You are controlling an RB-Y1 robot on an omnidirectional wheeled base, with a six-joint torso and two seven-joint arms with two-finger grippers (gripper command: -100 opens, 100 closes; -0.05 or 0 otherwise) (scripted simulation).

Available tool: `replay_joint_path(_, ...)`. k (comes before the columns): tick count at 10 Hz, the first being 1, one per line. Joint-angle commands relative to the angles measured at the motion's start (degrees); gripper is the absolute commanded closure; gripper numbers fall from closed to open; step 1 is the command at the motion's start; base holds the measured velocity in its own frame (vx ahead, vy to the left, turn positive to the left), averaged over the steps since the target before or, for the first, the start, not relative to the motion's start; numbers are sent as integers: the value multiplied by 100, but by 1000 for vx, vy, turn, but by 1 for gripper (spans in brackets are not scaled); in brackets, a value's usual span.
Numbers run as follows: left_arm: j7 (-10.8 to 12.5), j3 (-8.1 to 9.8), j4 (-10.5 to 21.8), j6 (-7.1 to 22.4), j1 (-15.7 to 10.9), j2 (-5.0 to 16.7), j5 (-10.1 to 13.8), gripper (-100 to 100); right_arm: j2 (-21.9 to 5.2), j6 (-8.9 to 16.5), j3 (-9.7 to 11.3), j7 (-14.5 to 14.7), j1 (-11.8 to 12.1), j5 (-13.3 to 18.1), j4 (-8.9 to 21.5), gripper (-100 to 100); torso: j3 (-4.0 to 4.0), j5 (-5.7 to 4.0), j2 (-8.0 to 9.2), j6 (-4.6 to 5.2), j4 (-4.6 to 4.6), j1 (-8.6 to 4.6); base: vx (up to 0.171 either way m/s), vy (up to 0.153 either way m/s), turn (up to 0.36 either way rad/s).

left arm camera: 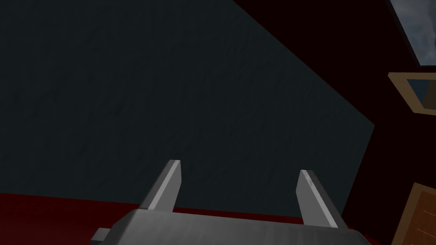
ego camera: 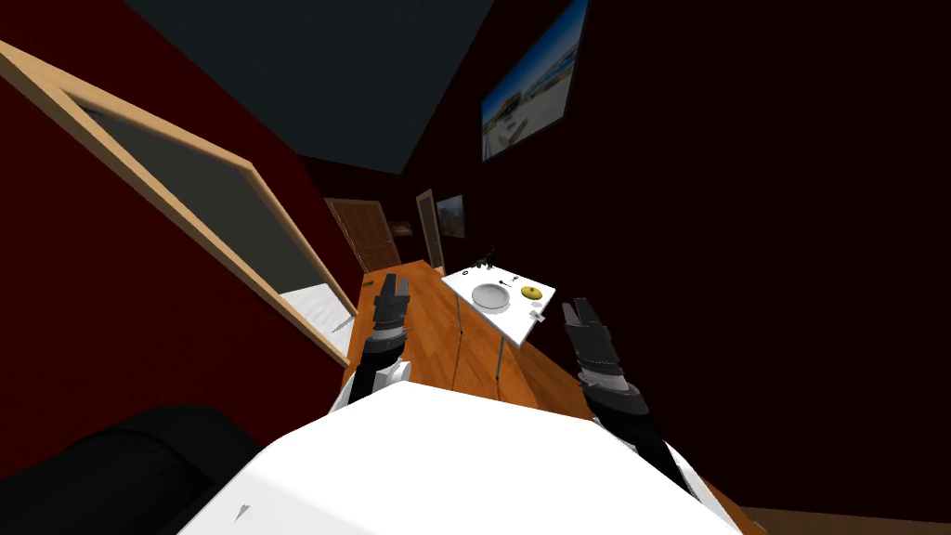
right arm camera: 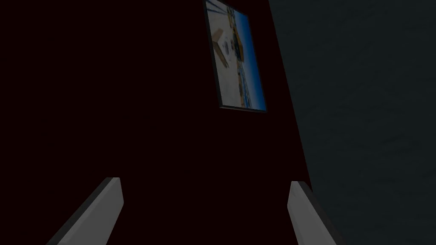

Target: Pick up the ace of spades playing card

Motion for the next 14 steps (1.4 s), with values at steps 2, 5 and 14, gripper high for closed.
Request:
replay_joint_path(2, 0, 0, 0, 0, 0, 0, 0, 0, -423, -83, 366, -41, 322, 12, 330, -100, 0, -1, 0, -1, -1, -1, -22, 15, 128)
replay_joint_path(5, 0, 0, 0, 0, 0, 0, 0, 0, -872, -178, 765, -55, 621, 34, 718, -100, -1, 0, -2, -1, -1, 0, -16, 19, 129)
replay_joint_path(14, 0, 0, 0, 0, 0, 0, 0, 0, -2248, -423, 1783, -85, 1377, 38, 1871, -100, -2, 0, -5, 1, -1, -1, -11, 21, 141)
